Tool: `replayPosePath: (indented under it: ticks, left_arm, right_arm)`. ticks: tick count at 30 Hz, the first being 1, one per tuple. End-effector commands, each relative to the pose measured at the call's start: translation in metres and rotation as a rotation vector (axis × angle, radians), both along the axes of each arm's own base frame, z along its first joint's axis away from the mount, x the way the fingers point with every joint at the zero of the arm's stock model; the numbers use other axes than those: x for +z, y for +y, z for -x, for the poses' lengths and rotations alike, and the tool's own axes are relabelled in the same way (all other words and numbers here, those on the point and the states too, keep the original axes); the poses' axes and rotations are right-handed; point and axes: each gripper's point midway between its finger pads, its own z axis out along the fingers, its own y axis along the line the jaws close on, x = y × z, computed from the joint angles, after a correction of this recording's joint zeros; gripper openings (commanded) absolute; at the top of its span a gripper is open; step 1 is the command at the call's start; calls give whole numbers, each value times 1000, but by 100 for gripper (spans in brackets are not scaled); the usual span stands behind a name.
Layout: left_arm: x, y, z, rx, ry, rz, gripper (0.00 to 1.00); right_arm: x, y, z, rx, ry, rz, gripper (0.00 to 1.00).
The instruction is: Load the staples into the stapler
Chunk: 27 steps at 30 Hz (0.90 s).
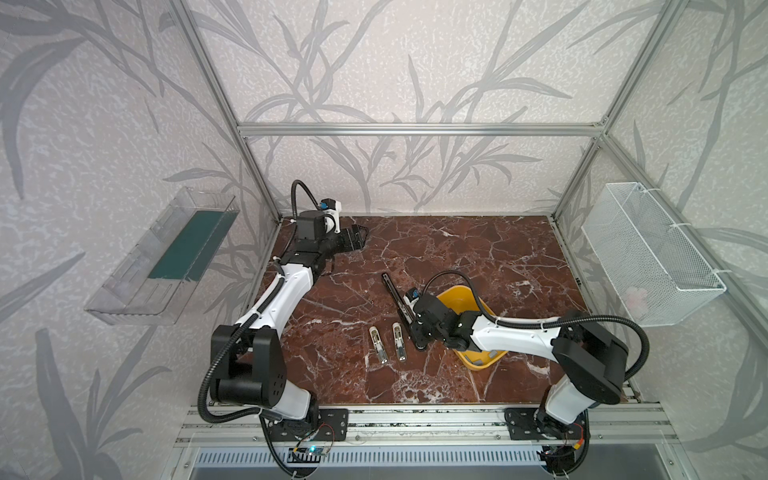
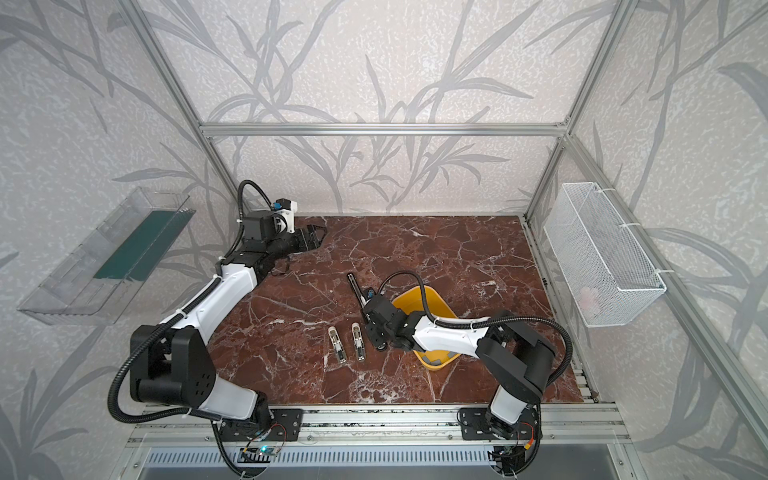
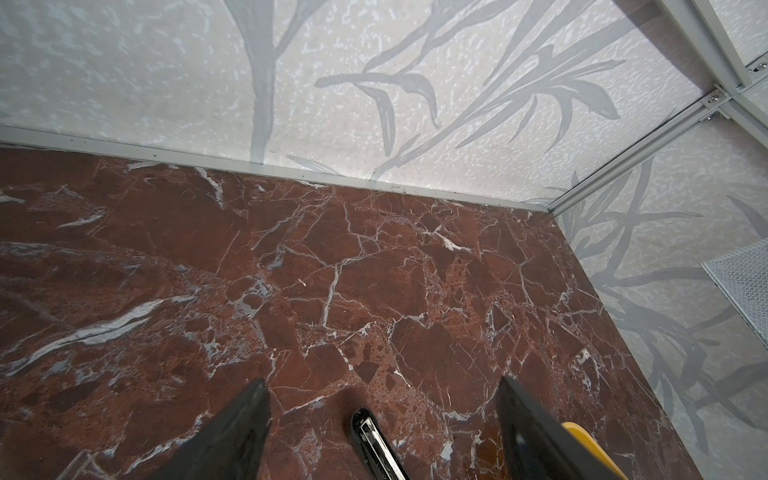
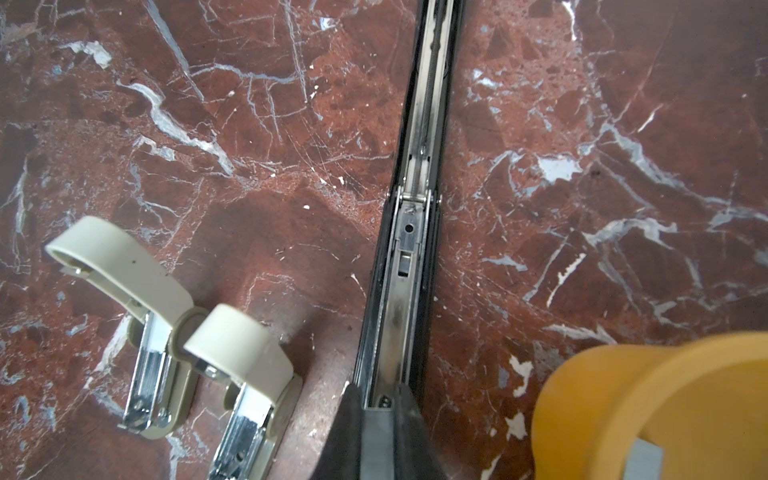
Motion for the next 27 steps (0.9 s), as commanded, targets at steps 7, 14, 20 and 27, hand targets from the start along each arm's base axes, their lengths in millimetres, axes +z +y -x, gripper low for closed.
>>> replayPosePath:
  ticks: [7, 14, 20, 27]
  left_arm:
    - [23, -3, -3, -14, -54, 4, 85]
    - [23, -3, -3, -14, -54, 5, 85]
    - [22, -4, -4, -17, -53, 6, 85]
    - [23, -4, -4, -18, -55, 7, 85]
  right_arm:
    - [-4, -2, 3, -26, 37, 18, 0]
    - [0, -7, 7, -44, -10, 63, 0]
    - [1, -4, 21, -32, -44, 95, 0]
    - [1, -8, 26, -56, -40, 94, 0]
